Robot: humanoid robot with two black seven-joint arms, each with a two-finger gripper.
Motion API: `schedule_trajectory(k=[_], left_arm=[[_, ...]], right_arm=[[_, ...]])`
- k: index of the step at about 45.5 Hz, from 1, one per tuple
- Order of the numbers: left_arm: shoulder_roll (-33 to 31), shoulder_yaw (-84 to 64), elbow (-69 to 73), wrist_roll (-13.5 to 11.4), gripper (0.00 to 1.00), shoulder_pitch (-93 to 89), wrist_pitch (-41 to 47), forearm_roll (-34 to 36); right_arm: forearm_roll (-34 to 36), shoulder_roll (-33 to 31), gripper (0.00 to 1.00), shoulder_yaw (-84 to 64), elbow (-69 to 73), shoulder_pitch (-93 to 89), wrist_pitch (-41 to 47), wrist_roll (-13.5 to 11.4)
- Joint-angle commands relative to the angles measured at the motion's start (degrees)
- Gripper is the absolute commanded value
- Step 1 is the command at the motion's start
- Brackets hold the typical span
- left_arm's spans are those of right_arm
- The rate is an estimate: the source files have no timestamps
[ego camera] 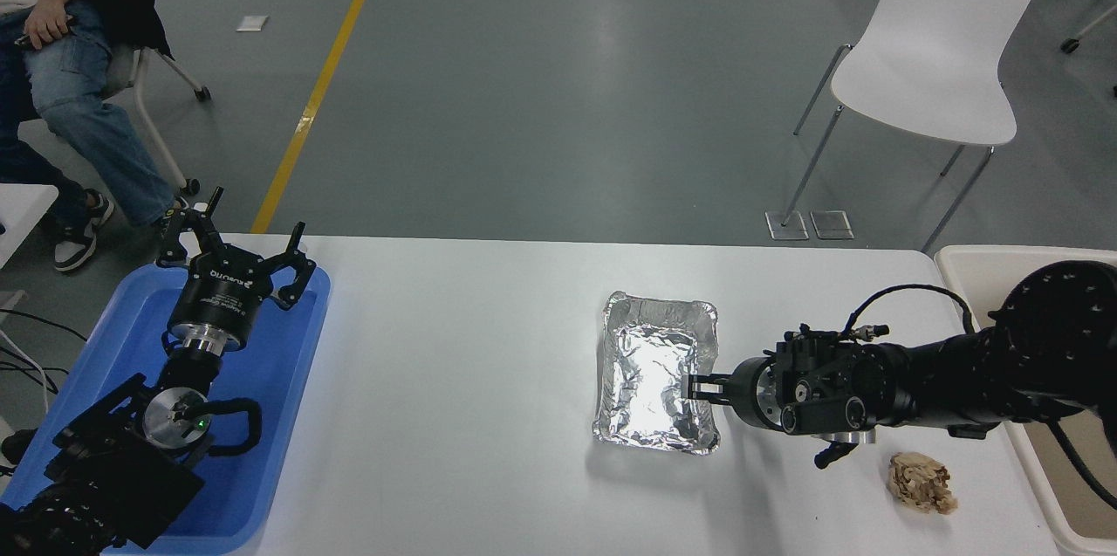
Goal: Pick up foil plate and place in dustbin
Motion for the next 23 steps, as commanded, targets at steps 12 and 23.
schedule_trajectory(k=[12, 23], left_arm=[[0.0, 0.0, 0.0, 0.0, 1.0, 0.0, 0.0, 0.0], [0.0, 0.0, 0.0, 0.0, 1.0, 0.0, 0.0, 0.0]], right_arm=[[-1.2, 0.0, 0.01, -1.4, 0.2, 1.6, -0.7, -0.1], [-0.7, -2.2, 0.0, -3.9, 2.5, 6.7, 1.2, -0.4]])
